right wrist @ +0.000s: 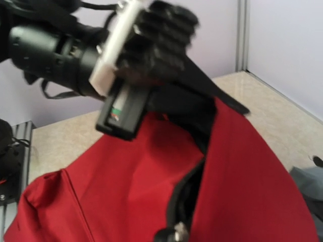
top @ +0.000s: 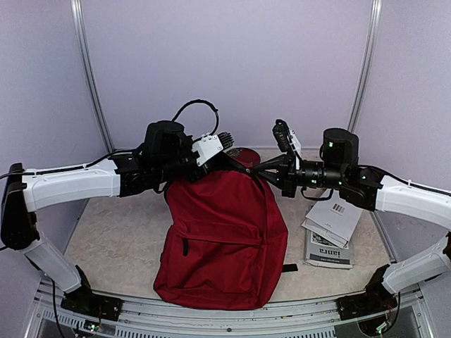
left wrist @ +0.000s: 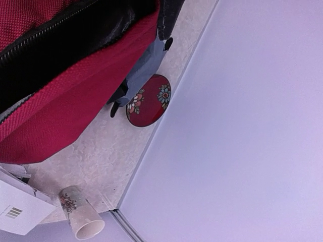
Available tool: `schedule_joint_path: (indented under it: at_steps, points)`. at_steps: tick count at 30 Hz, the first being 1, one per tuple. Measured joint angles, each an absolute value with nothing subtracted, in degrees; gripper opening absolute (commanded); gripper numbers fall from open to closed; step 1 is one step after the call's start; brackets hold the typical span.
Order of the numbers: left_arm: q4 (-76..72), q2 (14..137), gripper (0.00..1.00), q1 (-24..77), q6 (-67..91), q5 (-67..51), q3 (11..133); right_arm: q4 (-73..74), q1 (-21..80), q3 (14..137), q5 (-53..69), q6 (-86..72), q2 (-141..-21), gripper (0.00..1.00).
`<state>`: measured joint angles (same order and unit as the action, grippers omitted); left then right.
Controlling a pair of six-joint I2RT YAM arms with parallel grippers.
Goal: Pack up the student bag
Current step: Unzip the largest pocket of the student bag.
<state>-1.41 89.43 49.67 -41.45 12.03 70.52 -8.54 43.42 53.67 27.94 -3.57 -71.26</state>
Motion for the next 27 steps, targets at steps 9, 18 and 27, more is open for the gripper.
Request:
schedule_joint_path:
  at_steps: [9,18,27]
  points:
    - [-2.48,77.97,0.00,48.14,-32.71,18.09,68.40,-7.51,41.63,44.88,22.37,-5.50,-60.75,0.00]
    - [3.95,68.99,0.00,48.90,-27.53,18.87,68.93,-15.90,41.63,34.65,20.97,-11.46,-55.27,0.00]
    - [10.90,66.83,0.00,49.28,-24.43,18.48,68.93,-28.49,41.80,29.85,21.08,-18.52,-64.88,0.00]
